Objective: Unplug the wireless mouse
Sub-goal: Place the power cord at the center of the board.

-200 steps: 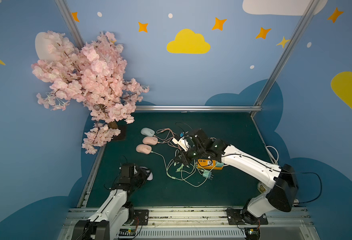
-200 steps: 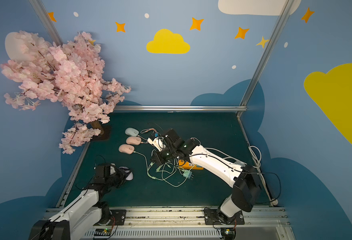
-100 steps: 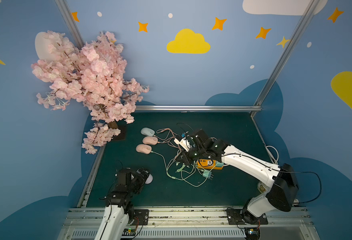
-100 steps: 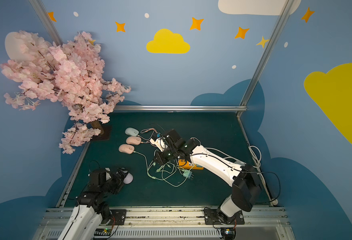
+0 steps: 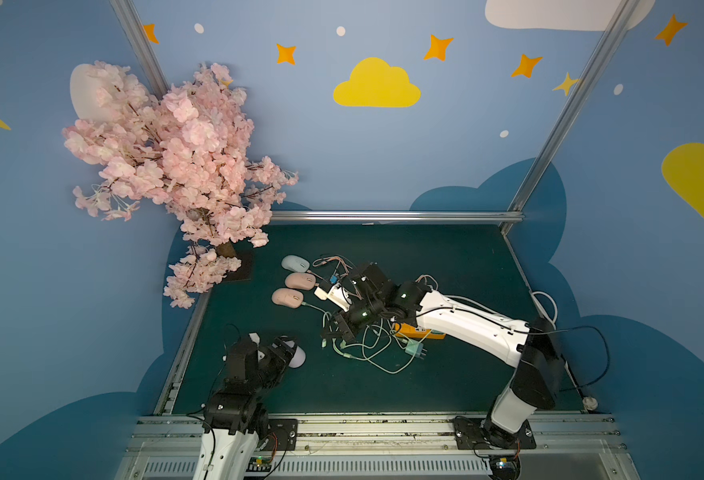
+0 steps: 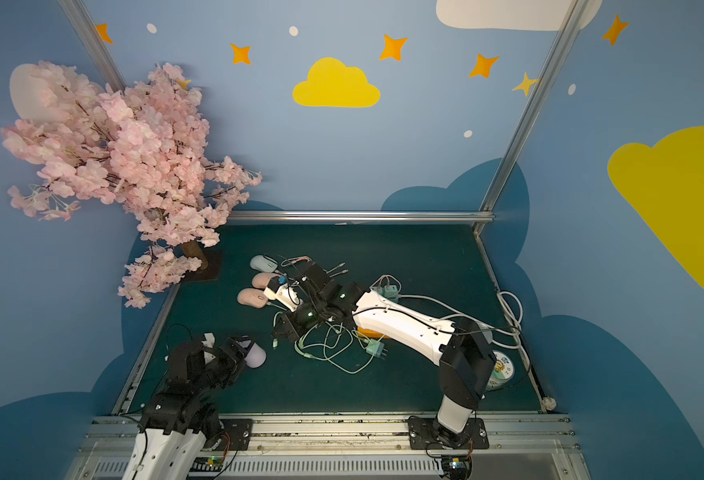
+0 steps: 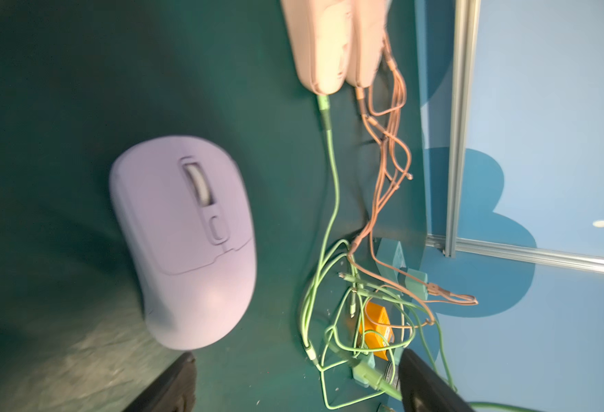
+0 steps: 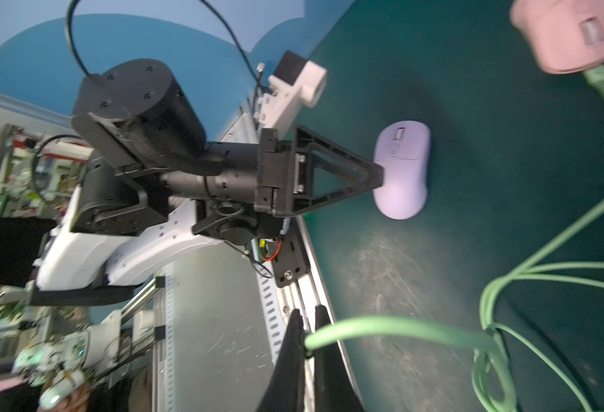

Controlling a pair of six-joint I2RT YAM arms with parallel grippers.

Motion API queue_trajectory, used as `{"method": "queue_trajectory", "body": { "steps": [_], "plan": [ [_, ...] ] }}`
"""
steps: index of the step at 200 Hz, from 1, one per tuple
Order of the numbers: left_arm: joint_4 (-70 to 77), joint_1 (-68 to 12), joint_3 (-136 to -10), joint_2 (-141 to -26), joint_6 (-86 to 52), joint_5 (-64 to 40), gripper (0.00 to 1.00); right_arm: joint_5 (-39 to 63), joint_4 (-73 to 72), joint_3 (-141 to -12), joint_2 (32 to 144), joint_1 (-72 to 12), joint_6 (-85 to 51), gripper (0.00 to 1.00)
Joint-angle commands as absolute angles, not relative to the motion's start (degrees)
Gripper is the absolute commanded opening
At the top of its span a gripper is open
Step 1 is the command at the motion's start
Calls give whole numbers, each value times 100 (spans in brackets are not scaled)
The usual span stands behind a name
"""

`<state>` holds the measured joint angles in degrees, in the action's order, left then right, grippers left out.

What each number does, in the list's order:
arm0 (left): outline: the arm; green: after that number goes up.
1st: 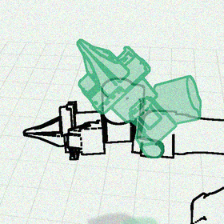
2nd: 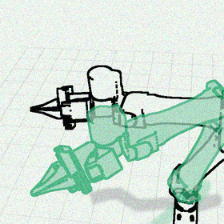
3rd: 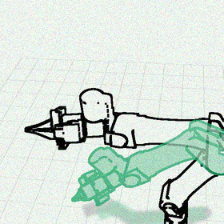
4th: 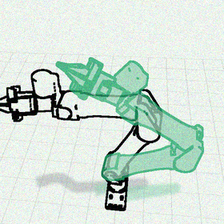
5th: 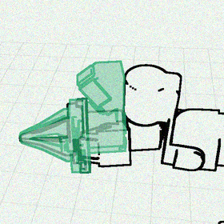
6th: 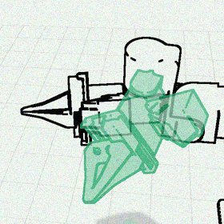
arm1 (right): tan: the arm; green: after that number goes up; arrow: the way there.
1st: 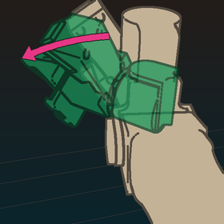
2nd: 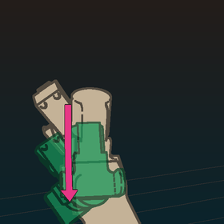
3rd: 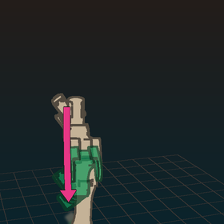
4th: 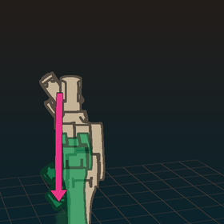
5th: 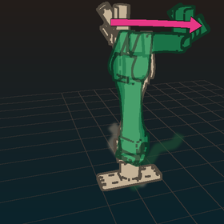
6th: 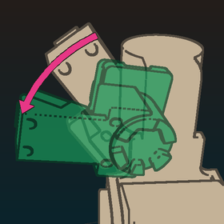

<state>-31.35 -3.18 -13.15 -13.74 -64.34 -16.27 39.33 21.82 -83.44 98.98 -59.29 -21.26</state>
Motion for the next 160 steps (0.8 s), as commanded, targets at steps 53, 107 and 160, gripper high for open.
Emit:
{"method": "queue_trajectory", "body": {
  "steps": [53,107,160],
  "plan": [
    [-1231,-326,-800,-1844,-6612,-1907,81,3734,1914,-7106,9388,-5959,-2407,19],
    [-456,-352,-1382,-3331,-6245,-2015,82,2296,2993,-6513,8773,-5843,-1765,58],
    [145,-685,-1941,-5031,-6162,-2359,82,2073,3370,-6547,8413,-5067,-1622,53]
  ]
}}
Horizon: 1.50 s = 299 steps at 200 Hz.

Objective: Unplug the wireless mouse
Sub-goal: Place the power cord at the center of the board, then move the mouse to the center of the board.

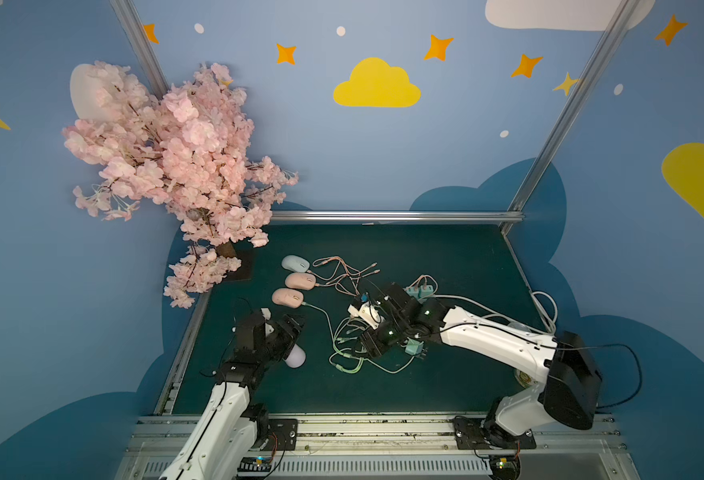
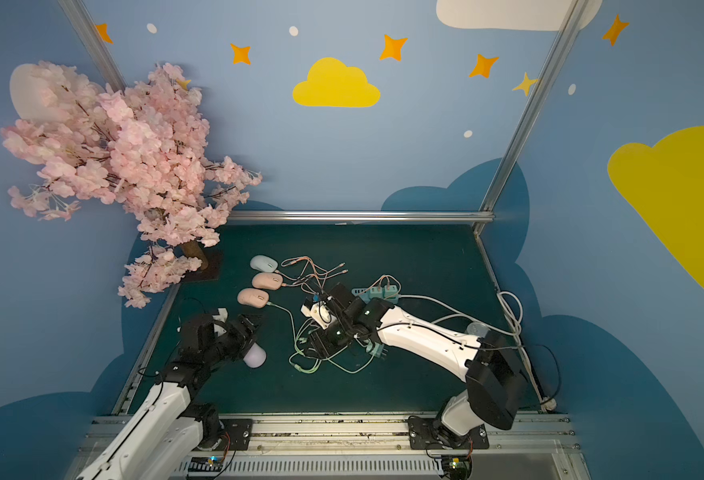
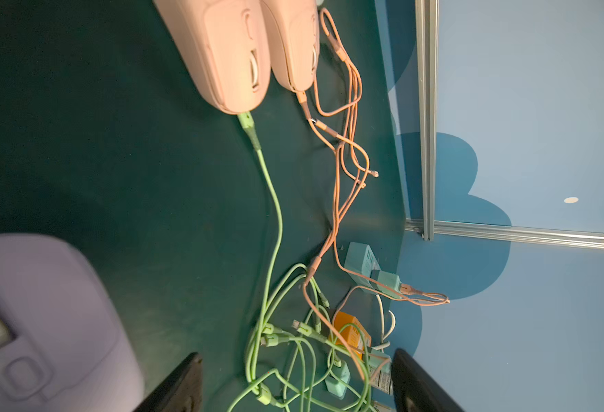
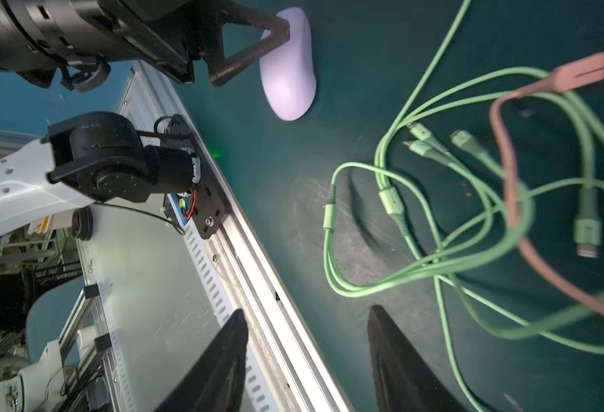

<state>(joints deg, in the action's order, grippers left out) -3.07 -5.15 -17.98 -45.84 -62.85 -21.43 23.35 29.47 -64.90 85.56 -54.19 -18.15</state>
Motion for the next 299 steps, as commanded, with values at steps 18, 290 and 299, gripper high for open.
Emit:
{"method": "queue_trajectory", "body": {
  "steps": [18,290,299],
  "plan": [
    [465,-895,-1918,-5511,-6238,-2377,82,1840,3546,-6533,8306,-4746,-1552,53],
    [-489,-1891,-4193,-7221,-4373,-2068,86,-722,3316,-5562,8196,-2780,-2265,82],
    [-772,-2070,-4740,-7540,-3870,-1946,84,-690,3345,-5572,8254,-2756,-2313,82]
  ]
}}
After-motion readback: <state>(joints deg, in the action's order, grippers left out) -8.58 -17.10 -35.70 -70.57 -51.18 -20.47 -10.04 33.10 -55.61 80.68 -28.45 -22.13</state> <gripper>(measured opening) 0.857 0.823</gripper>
